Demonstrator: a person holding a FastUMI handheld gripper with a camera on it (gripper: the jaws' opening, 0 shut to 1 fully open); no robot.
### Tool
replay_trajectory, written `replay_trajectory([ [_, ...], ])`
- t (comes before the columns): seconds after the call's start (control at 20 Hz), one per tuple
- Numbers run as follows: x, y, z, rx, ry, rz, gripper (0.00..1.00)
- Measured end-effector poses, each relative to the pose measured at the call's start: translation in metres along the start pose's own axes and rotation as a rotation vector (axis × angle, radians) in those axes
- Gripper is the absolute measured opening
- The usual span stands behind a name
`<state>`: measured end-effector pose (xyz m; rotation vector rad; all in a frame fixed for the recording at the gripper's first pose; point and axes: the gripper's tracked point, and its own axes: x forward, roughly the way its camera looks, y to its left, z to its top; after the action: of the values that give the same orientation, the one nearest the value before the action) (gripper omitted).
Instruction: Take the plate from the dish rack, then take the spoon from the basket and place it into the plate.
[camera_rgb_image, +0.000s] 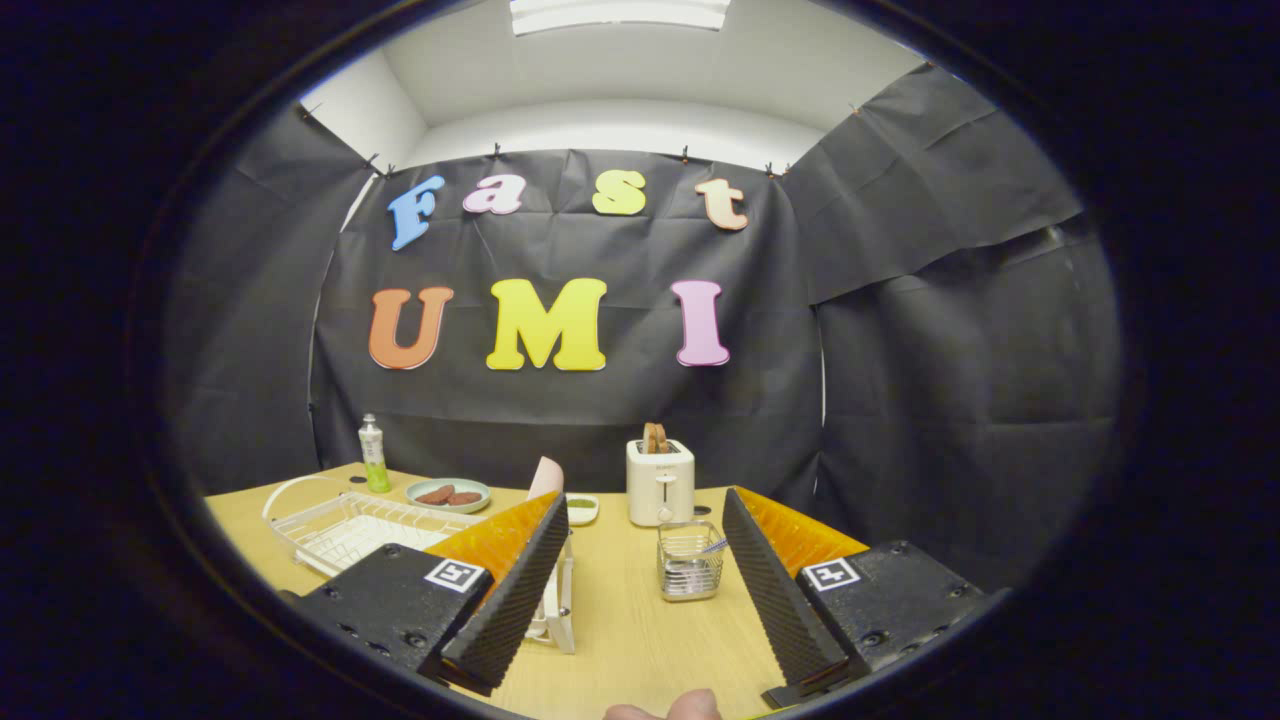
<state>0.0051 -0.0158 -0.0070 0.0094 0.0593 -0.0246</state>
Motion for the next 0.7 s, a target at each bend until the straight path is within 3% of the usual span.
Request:
replay_trajectory([
  [0.7, -0.001, -0.021, 0.006, -0.050, 0.053, 0.007, 1.00],
])
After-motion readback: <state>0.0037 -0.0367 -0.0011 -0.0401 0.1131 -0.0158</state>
